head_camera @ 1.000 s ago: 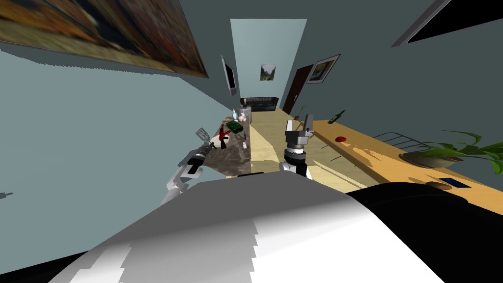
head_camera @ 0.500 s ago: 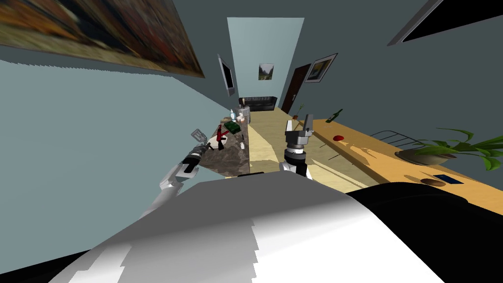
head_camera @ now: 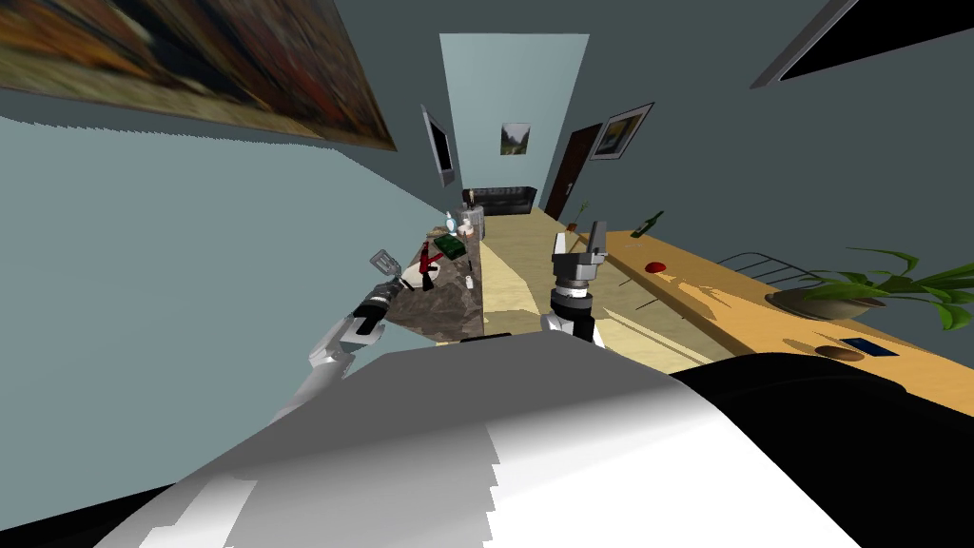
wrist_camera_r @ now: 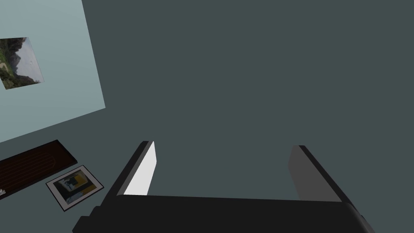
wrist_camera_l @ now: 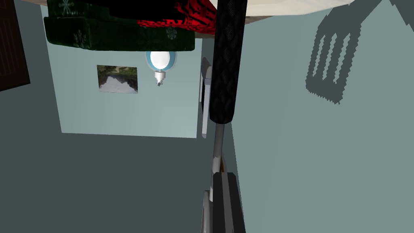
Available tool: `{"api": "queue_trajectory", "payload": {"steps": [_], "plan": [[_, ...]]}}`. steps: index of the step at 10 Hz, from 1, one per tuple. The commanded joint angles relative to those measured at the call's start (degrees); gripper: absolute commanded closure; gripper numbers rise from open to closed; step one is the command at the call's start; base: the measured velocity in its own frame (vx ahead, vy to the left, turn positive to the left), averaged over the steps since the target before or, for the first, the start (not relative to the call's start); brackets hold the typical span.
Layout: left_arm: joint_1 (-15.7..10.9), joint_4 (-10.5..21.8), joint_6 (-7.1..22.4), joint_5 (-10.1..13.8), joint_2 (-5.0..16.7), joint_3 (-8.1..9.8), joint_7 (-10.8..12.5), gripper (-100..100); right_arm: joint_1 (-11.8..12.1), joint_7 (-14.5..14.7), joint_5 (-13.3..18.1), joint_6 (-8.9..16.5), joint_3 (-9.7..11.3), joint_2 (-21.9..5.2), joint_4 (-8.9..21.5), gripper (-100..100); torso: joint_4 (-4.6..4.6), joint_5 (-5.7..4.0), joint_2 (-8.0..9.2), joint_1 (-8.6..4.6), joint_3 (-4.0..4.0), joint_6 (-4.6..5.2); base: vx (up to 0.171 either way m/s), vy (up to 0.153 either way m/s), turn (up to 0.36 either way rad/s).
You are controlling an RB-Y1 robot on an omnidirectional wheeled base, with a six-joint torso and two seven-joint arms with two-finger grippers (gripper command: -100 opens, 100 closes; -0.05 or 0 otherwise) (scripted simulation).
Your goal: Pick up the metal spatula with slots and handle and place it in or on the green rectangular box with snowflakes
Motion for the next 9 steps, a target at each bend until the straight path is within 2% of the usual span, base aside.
{"api": "queue_trajectory", "payload": {"steps": [1,2,3,4,9], "plan": [[0.0,0.0,0.0,0.0,0.0,0.0,0.0,100,0.0,0.0,0.0,0.0,0.0,0.0,0.0,0,0.0,0.0,0.0,0.0,0.0,0.0,0.0,0.0,0.0],[0.0,0.0,0.0,0.0,0.0,0.0,0.0,100,0.0,0.0,0.0,0.0,0.0,0.0,0.0,0,0.0,0.0,0.0,0.0,0.0,0.0,0.0,0.0,0.0],[0.0,0.0,0.0,0.0,0.0,0.0,0.0,0,0.0,0.0,0.0,0.0,0.0,0.0,0.0,0,0.0,0.0,0.0,0.0,0.0,0.0,0.0,0.0,0.0],[0.5,-1.2,0.3,0.0,1.7,-0.37,0.6,-100,0.0,0.0,0.0,0.0,0.0,0.0,0.0,0,0.0,0.0,0.0,0.0,0.0,0.0,-0.003,0.013,-0.057],[2.2,-4.3,1.1,0.3,6.6,-1.56,2.5,-100,0.0,0.0,0.0,0.0,0.0,0.0,0.0,0,0.0,0.02,0.01,0.1,0.01,0.0,-0.001,0.024,-0.054]]}}
